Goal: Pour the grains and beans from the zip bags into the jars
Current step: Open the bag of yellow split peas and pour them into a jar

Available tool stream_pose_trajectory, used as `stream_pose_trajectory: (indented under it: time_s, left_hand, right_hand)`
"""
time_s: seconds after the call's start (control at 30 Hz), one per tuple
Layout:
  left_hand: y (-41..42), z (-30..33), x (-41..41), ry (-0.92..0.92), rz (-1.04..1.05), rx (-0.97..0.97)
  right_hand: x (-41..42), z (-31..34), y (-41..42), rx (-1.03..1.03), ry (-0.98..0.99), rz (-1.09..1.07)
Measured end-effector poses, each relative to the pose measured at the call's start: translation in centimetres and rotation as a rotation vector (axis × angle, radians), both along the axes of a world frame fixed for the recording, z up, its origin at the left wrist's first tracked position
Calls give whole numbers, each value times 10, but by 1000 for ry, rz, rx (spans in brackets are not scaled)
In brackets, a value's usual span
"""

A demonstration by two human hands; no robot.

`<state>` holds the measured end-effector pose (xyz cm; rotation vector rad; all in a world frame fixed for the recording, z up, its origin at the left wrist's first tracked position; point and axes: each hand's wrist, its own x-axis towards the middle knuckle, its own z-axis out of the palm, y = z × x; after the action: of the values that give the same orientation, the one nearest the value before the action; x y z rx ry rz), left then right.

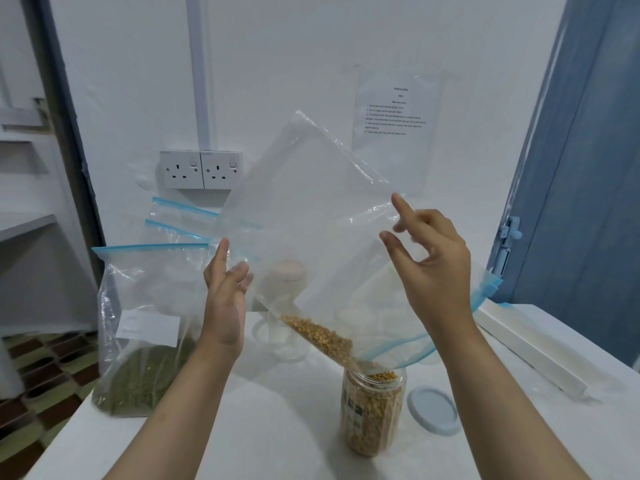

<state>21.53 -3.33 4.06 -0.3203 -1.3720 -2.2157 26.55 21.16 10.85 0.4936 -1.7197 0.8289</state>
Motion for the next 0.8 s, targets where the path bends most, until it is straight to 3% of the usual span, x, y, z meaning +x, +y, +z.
stream_pose_trajectory:
  time_s: [0.8]
  left_hand:
    - [0, 11, 6, 19, 68, -89]
  right_hand:
    - [-5, 0, -1, -39, -16, -7]
